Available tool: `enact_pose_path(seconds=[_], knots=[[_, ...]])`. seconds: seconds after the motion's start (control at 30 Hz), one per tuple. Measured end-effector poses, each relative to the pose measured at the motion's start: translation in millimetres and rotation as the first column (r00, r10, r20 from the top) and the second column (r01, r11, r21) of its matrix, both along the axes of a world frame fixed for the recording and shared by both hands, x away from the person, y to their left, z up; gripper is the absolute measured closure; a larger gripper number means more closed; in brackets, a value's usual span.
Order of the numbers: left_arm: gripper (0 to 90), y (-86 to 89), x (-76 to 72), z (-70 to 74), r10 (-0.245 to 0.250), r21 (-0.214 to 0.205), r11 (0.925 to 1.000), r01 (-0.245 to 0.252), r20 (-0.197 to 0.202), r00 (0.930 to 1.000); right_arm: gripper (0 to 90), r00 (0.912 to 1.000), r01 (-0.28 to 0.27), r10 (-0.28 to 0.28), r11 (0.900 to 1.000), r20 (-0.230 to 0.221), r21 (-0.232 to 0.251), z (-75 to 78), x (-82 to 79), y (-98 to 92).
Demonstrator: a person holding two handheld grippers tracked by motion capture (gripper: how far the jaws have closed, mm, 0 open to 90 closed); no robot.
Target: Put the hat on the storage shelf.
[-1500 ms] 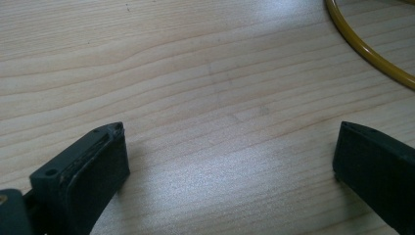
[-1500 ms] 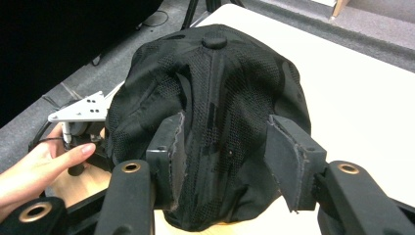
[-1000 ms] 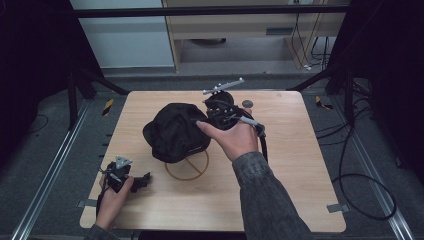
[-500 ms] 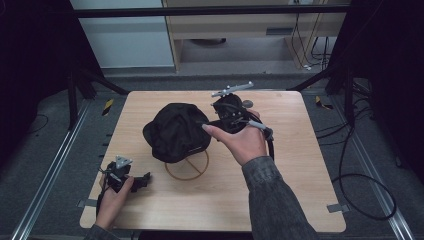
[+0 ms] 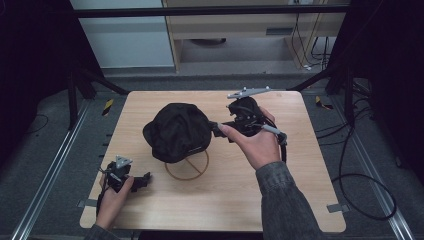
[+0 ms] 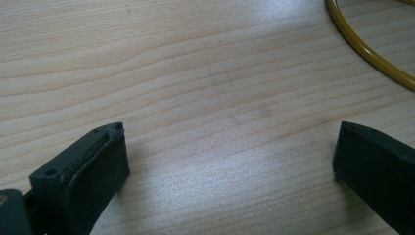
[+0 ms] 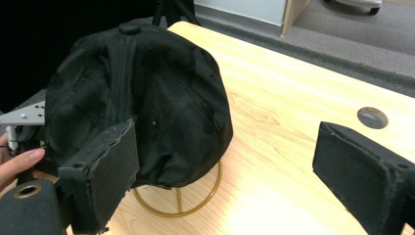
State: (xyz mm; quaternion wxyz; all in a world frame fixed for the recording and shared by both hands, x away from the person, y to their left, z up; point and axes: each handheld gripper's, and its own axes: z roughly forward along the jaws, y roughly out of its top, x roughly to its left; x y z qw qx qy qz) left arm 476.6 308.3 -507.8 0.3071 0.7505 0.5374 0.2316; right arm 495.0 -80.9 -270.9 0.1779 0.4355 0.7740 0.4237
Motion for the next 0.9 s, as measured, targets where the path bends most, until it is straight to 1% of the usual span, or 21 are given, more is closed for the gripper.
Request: enact_pose_path(seconds=[0.3,0.57,0.73,0.9], knots=[[0.0,-0.2,0.4,-0.1,0.002,-0.001,1.0,-0.002,0.002,1.0,7.0,0.9996,0.019,-0.019,0.9998,0.02,0.006,-1.1,-4.6,-12.8],[0.0,-0.3,0.5,-0.2,0.002,-0.001,1.0,-0.002,0.003,1.0,5.9,0.9983,0.041,-0.041,0.9992,0.04,0.001,-4.2,-7.1,-25.1],[0.0,-0.5,0.7,-0.3,0.005,-0.001,1.0,-0.005,0.004,1.0,5.6,0.9976,0.057,-0.057,0.9984,0.038,0.009,-8.9,-10.0,-34.6],[0.0,-0.5,0.7,-0.3,0.004,0.0,1.0,-0.004,0.004,1.0,5.9,0.9971,0.071,-0.071,0.9975,0.027,0.005,-14.7,-11.8,-43.1]])
